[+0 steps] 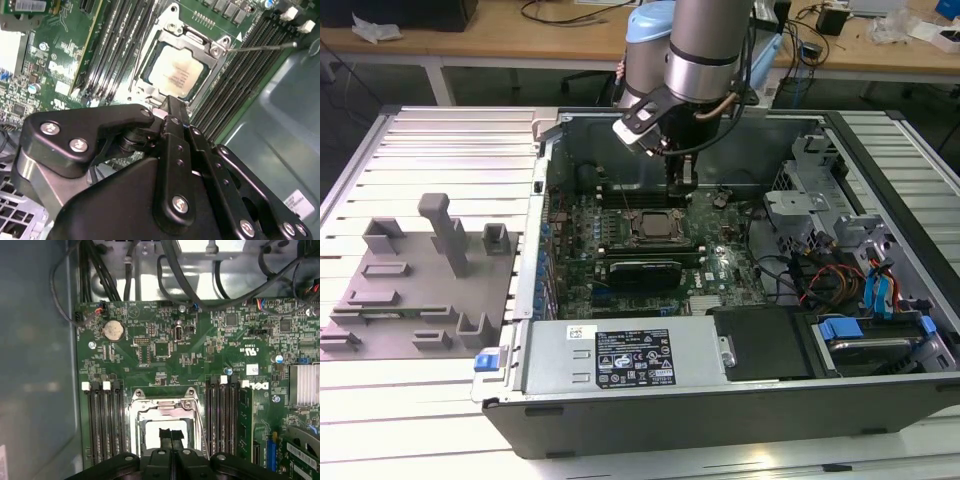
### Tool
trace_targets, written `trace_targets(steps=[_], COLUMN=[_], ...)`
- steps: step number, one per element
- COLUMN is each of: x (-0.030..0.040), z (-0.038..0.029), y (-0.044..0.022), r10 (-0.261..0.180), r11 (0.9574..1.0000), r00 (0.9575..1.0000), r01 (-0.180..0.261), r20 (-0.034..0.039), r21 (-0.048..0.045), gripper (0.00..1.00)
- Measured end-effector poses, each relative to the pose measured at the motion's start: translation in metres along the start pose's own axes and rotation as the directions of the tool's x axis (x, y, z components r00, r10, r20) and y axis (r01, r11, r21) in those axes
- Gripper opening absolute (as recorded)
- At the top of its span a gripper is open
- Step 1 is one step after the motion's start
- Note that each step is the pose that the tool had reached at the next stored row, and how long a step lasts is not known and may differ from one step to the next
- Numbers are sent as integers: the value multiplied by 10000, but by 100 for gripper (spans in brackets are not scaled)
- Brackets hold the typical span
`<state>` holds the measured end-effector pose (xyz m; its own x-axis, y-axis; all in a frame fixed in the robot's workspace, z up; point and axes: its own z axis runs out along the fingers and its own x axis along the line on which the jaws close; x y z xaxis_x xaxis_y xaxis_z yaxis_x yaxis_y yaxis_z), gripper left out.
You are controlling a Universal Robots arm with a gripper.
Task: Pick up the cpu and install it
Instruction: 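Close the cpu cover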
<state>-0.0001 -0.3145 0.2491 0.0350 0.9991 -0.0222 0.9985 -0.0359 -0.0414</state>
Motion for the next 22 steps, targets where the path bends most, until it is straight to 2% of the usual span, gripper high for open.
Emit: trace_targets(steps=[4,10,16,17,18,20,22], x=[-50,-66,-67,-67,-67,-67,-67], z=[71,118,132,132,132,132,132], y=[-45,-139,-151,-151,-151,-151,-151], r10=[-2,-12,-20,-160,-548,-1423,-1984], r11=[10000,10000,10000,9999,9985,9898,9801], r00=[10000,10000,10000,9999,9985,9898,9801], r01=[2,12,20,160,547,1423,1985], r20=[-3,-21,-19,-15,1,40,66], r21=[-6,-42,-52,-56,-64,-80,-88], gripper=[11,11,11,11,11,11,11])
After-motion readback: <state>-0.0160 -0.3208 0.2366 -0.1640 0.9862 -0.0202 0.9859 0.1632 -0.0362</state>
